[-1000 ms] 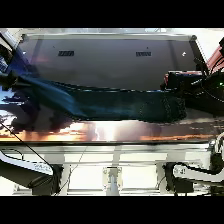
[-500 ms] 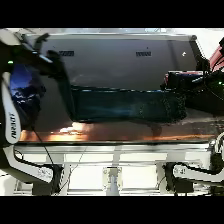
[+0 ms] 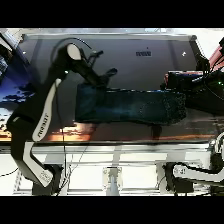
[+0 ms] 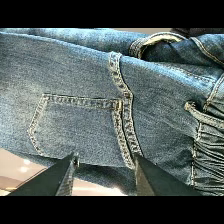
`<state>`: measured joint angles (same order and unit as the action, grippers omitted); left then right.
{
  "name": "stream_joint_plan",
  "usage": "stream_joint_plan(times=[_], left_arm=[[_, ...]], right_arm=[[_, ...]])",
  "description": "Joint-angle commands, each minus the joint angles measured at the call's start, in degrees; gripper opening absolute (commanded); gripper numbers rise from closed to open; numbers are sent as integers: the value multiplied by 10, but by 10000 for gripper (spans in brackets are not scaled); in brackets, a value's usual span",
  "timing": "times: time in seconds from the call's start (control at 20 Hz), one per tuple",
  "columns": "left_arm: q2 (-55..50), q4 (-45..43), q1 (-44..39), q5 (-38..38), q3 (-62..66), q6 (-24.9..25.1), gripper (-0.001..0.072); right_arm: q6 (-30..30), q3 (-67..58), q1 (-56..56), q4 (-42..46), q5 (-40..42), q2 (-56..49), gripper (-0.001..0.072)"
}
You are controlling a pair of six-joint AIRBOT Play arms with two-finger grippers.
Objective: Fold the clothes and pants, and hang the long-sleeved shirts on hangers.
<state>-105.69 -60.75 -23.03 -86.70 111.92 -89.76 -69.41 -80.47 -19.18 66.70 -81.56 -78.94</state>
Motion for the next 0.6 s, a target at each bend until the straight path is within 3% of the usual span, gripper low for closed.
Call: stream_joint_plan(times=[0.0, 0.3, 0.35, 0.4, 0.45, 0.55], left_arm=[[-48, 38, -24, 12, 0, -31, 24], [-81, 141, -24, 8, 0, -28, 40], [-82, 144, -24, 3, 0, -17, 192], [-82, 145, -24, -2, 0, -8, 505], [-83, 145, -23, -3, 0, -9, 662], [-82, 145, -17, -3, 0, -9, 662]], right_arm=[[1, 0, 1, 1, -1, 0, 408], [1, 0, 1, 2, -3, 0, 408], [1, 0, 1, 2, -6, 0, 408], [1, 0, 1, 2, -9, 0, 408], [1, 0, 1, 2, -14, 0, 408], [1, 0, 1, 2, -21, 0, 408]])
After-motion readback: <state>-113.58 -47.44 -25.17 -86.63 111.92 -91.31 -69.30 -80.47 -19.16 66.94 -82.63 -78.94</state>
